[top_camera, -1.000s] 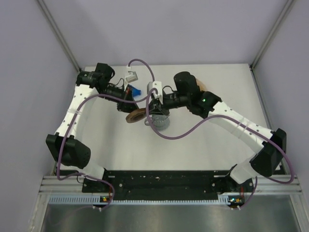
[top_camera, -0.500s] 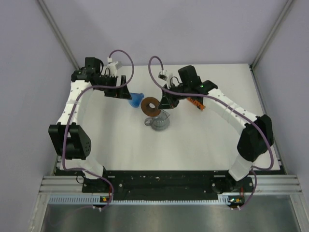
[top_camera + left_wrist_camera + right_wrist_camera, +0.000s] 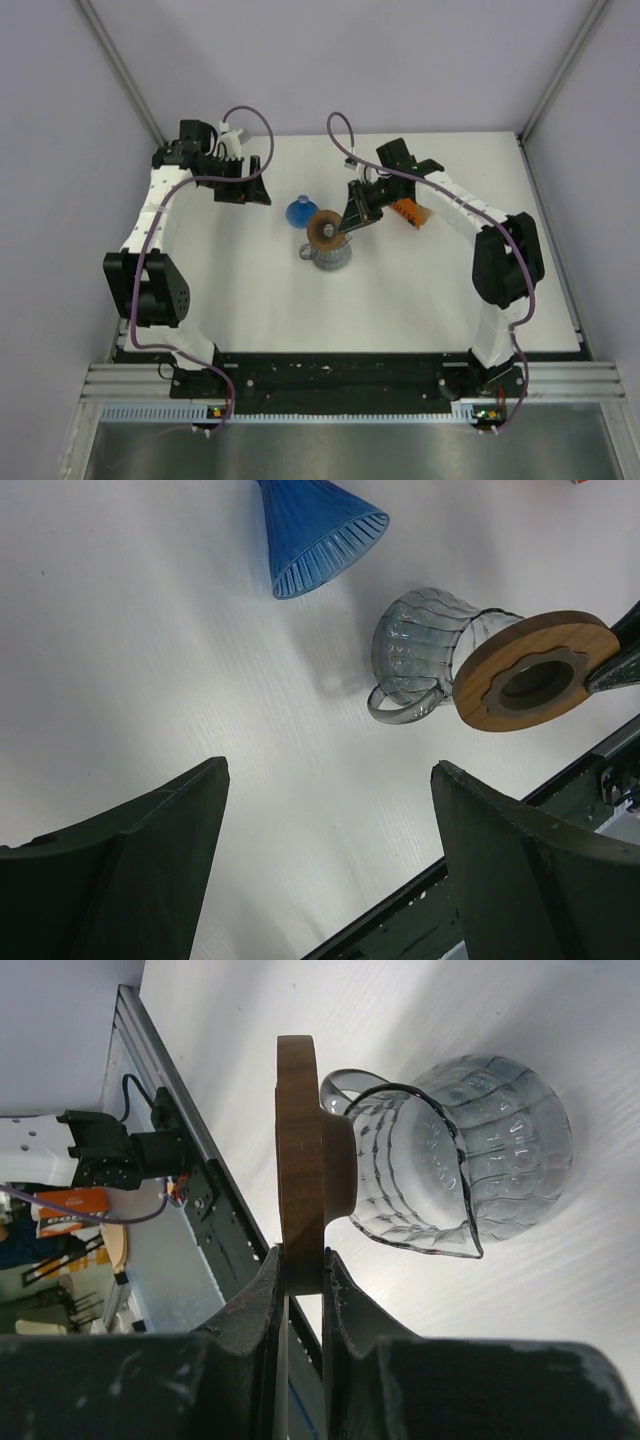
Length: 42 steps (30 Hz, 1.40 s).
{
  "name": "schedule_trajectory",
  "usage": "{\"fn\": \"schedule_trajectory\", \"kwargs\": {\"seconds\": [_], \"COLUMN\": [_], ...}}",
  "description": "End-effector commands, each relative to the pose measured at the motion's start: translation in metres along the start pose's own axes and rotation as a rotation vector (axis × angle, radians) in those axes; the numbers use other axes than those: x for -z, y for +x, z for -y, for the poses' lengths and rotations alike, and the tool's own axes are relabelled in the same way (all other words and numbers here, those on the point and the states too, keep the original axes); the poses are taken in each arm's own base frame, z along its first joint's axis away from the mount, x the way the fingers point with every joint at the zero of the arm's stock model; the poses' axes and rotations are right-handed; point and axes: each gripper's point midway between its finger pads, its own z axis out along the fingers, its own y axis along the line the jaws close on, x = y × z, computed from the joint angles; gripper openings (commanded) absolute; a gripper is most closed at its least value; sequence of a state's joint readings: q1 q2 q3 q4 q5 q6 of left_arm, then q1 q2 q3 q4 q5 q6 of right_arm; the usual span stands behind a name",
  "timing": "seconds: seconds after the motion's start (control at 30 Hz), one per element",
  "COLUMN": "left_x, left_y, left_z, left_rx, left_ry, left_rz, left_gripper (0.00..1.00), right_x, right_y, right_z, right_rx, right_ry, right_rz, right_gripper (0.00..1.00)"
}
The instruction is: Place the coffee filter in the dripper
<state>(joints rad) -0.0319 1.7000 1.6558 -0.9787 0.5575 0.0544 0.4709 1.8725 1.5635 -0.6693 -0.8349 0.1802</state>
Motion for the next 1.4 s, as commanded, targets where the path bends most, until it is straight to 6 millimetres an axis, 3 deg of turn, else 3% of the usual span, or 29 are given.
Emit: {"fn": "schedule_trajectory", "kwargs": {"seconds": [0.0,0.2,0.43,0.67,1.03,1.1,1.17,1.27,1.37], "left_x": [0.001,0.0,-0.001,-0.003,-0.005,-0.007,-0.007,-0.007,-0.006], "left_y": [-0.005,-0.003,-0.002,-0.003,-0.004,-0.005,-0.007,-0.008,-0.008], "left_z": [-0.001,-0.003,-0.003,-0.002,-0.004,-0.005,-0.004,-0.003,-0.003], "left_rx": [-0.025,-0.025,-0.031,-0.024,-0.029,-0.029,-0.027,-0.022,-0.018], "left_ry": [-0.014,-0.02,-0.02,-0.009,-0.013,-0.018,-0.018,-0.016,-0.02], "left_rz": [0.028,0.016,0.009,0.006,0.003,0.002,0.003,0.004,0.006], "left_gripper": [0.87,0.87,0.87,0.87,0.87,0.87,0.87,0.87,0.87], "right_x": [0.002,-0.008,-0.001,0.011,0.037,0.041,0.045,0.044,0.029], "right_y": [-0.011,-0.012,-0.013,-0.013,-0.031,-0.039,-0.057,-0.098,-0.138], "right_z": [0.0,0.02,0.038,0.053,0.049,0.046,0.043,0.039,0.054], "right_rx": [-0.058,-0.106,-0.122,-0.111,-0.022,0.015,0.056,0.134,0.223], "right_ry": [-0.039,-0.01,0.092,0.234,0.397,0.422,0.437,0.43,0.432], "right_rz": [-0.008,-0.03,-0.022,-0.019,0.016,0.036,0.081,0.177,0.275], "right_gripper": [0.0,0.0,0.2,0.25,0.46,0.48,0.56,0.72,0.79]}}
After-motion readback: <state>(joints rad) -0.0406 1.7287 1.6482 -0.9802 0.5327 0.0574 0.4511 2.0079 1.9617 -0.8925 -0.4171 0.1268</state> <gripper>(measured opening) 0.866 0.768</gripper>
